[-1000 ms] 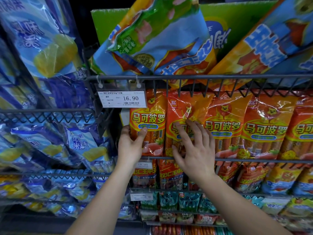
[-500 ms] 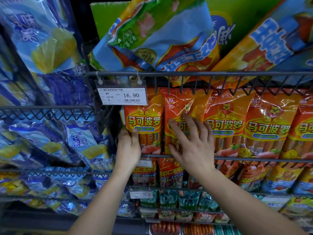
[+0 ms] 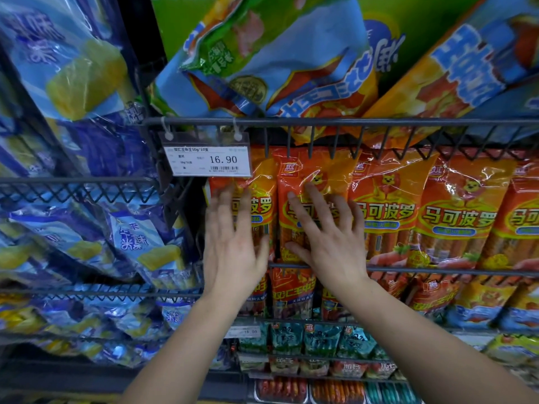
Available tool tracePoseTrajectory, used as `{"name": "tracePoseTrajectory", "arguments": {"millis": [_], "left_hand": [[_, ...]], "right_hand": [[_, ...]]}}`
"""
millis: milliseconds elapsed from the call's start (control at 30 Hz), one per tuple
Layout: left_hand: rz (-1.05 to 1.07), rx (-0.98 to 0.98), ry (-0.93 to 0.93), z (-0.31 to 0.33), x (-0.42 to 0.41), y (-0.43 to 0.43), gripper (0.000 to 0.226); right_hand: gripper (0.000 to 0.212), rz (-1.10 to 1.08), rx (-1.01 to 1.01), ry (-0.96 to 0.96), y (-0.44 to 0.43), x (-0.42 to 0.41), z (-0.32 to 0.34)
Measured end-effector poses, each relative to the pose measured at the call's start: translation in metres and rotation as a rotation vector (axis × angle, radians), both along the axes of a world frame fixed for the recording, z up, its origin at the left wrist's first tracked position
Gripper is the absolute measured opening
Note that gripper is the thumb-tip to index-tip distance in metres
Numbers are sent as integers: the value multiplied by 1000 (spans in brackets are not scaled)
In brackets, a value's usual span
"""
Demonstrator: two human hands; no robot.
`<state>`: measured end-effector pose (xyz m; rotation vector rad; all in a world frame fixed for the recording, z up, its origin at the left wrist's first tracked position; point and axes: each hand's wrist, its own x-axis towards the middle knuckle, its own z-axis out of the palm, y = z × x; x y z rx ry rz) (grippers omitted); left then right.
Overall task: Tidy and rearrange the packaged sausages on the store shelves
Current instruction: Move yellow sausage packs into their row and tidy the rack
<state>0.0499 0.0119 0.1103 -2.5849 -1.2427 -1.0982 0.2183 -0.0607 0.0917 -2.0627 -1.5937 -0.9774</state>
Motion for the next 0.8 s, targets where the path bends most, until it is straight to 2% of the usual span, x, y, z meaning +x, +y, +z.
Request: {"name": "tracePoseTrajectory", "arguments": {"millis": [100, 233, 467, 667, 800], "left_hand": [[-89, -36, 111, 0, 8, 2, 85], [-26, -38, 198, -4, 12, 8, 97], [6, -69, 185, -6, 12, 7, 100], [2, -62, 179, 2, 7, 0, 89], [-11, -52, 105, 11, 1, -8, 72]], "right_hand": [[88, 13, -9, 8, 0, 1, 2], [89, 27, -24, 1, 1, 3, 4], [91, 31, -59, 9, 0, 3, 8], [89, 58, -87, 50, -4, 2, 10], [74, 110, -89, 104, -10, 3, 14]]}}
